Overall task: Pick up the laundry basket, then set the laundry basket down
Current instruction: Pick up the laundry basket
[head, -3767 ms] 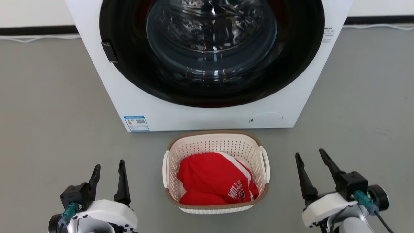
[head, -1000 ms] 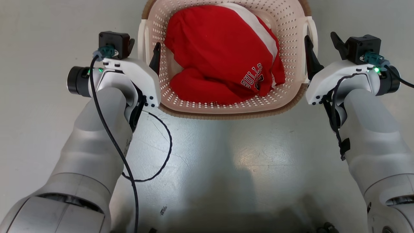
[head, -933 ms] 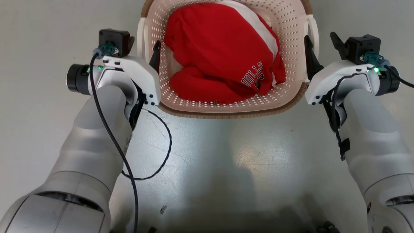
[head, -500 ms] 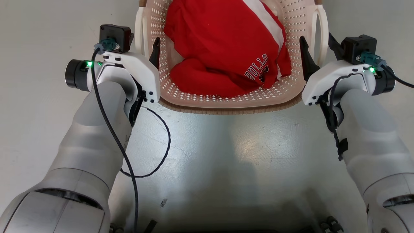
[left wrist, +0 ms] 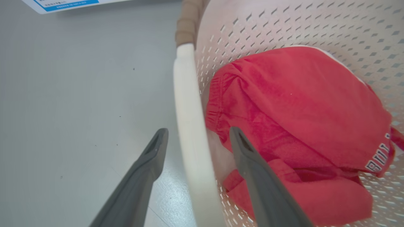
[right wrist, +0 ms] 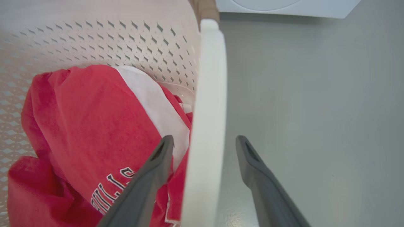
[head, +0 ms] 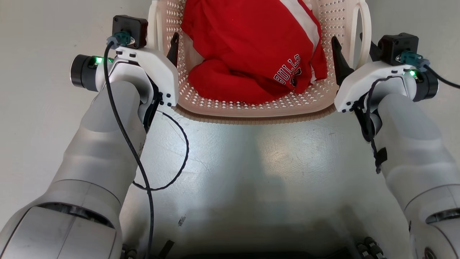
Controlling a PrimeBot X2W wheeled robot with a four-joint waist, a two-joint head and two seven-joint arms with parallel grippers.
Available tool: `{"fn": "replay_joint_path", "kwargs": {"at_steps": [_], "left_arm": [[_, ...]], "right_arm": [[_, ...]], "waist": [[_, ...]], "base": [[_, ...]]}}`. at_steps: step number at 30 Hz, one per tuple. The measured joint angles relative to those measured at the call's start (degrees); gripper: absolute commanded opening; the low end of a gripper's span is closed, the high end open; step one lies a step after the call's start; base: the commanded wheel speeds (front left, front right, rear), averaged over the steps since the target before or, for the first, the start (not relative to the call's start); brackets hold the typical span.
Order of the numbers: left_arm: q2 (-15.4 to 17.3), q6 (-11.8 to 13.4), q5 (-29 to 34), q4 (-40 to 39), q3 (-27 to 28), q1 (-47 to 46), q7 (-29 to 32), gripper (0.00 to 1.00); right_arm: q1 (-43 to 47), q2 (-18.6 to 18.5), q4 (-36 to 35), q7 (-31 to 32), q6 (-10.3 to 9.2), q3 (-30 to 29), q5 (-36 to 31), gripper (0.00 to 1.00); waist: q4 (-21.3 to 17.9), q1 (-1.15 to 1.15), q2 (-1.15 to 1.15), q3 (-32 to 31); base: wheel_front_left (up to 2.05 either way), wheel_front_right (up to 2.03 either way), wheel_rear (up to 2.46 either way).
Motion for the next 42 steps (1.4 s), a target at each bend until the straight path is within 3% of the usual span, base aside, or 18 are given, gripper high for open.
{"fn": "replay_joint_path", "kwargs": {"at_steps": [11,12,13,14,17,32,42], "left_arm": [[0.1,0.0,0.0,0.1,-1.0,0.0,0.2,1.0],[0.1,0.0,0.0,0.1,-1.1,0.0,0.2,1.0],[0.1,0.0,0.0,0.1,-1.3,0.0,0.2,0.98],[0.1,0.0,0.0,0.1,-1.4,0.0,0.2,0.79],[0.1,0.5,0.0,0.1,-1.8,-0.1,0.2,0.0],[-0.5,1.5,-1.4,0.2,-2.3,-0.1,-0.1,0.0],[0.5,1.6,-1.5,0.3,-3.6,1.5,2.3,0.0]], "right_arm": [[-1.9,-0.1,0.6,0.0,0.0,1.4,2.1,1.0],[-1.9,-0.1,0.8,0.0,0.0,1.5,2.3,0.95],[-1.9,-0.1,1.1,0.0,0.0,1.6,2.4,0.81],[-1.9,-0.1,1.4,0.0,0.0,1.7,2.6,0.58],[-1.9,-0.1,1.9,0.0,0.0,1.9,3.2,0.0],[-2.7,0.7,3.8,-0.4,-0.07,4.1,7.6,0.0],[-1.2,0.5,3.8,3.2,-0.09,14.4,18.2,0.0]], "waist": [[-0.2,0.0,0.0,0.1],[-0.2,0.0,0.0,0.1],[-0.2,0.0,0.0,0.1],[-0.2,0.0,0.0,0.1],[-0.1,0.0,0.0,0.2],[0.1,0.0,0.0,-1.3],[-1.2,0.0,0.0,-5.2]], "base": [[0.0,0.0,0.0],[0.0,0.0,0.0],[0.0,0.0,0.0],[0.0,0.0,0.0],[0.0,0.0,0.0],[0.0,0.0,0.0],[0.0,0.0,0.0]]}}
